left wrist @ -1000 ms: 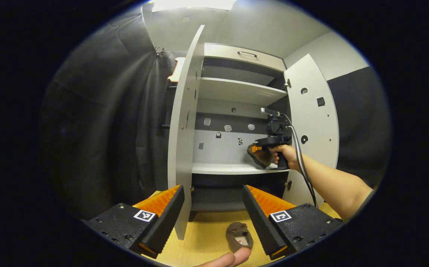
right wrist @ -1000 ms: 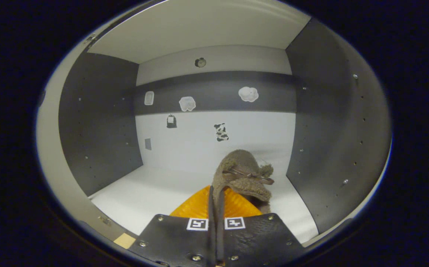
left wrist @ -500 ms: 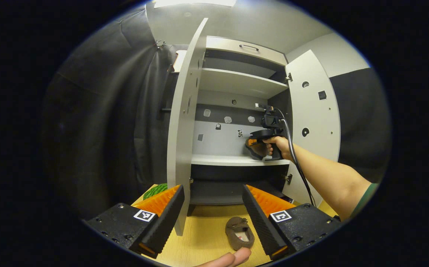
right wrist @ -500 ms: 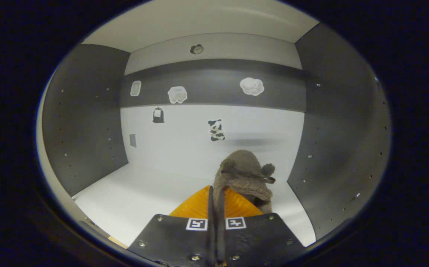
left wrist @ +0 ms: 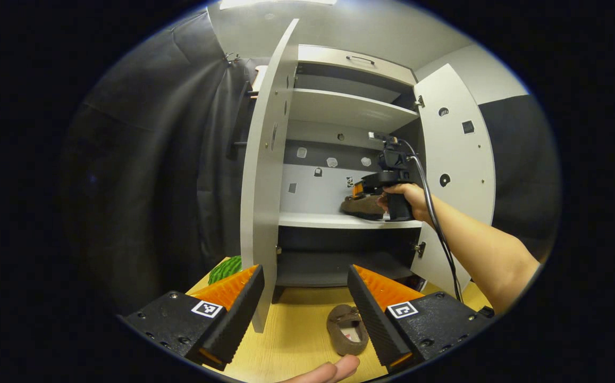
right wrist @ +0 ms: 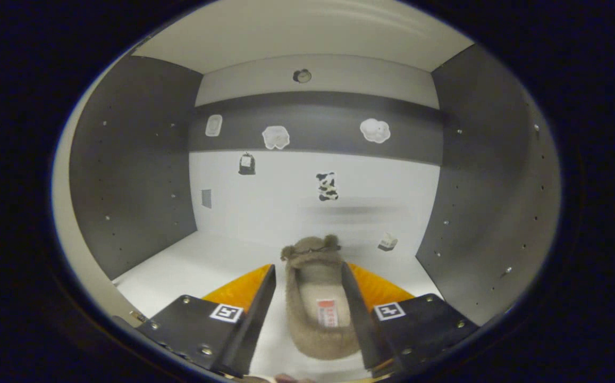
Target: Grab one shoe with the right hand and put it into the shoe cabinet, grab the other shoe with the left hand and put it into the shoe cabinet; then close the right door with the right hand and the left door with the left hand.
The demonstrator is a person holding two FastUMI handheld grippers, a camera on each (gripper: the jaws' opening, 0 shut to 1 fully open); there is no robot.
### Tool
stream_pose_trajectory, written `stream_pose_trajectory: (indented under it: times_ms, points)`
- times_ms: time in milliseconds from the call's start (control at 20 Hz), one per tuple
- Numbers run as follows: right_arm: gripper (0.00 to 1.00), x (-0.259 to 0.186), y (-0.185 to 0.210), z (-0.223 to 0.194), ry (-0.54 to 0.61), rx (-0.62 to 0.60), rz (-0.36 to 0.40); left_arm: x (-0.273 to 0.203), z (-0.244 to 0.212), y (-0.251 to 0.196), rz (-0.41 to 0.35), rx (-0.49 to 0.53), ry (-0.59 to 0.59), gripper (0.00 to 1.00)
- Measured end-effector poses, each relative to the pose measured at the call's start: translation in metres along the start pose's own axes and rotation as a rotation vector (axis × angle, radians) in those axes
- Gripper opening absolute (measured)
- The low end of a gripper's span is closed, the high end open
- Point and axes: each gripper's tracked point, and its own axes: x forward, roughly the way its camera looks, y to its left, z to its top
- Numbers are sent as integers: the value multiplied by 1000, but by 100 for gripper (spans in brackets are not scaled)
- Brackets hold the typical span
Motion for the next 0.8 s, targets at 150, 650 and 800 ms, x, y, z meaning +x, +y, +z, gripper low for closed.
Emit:
stream_pose_trajectory:
  times_ms: [150, 650, 800]
  points:
    - [96, -38, 1, -2, -33, 17, 15, -2, -4, -8, 3, -3, 12, 97]
    - [94, -225, 1, -42, -135, 31, 68, 19, -66, -34, -35, -17, 118, 97]
    - [96, -283, -6, -70, -139, 18, 64, 36, -99, -43, -55, -29, 188, 94]
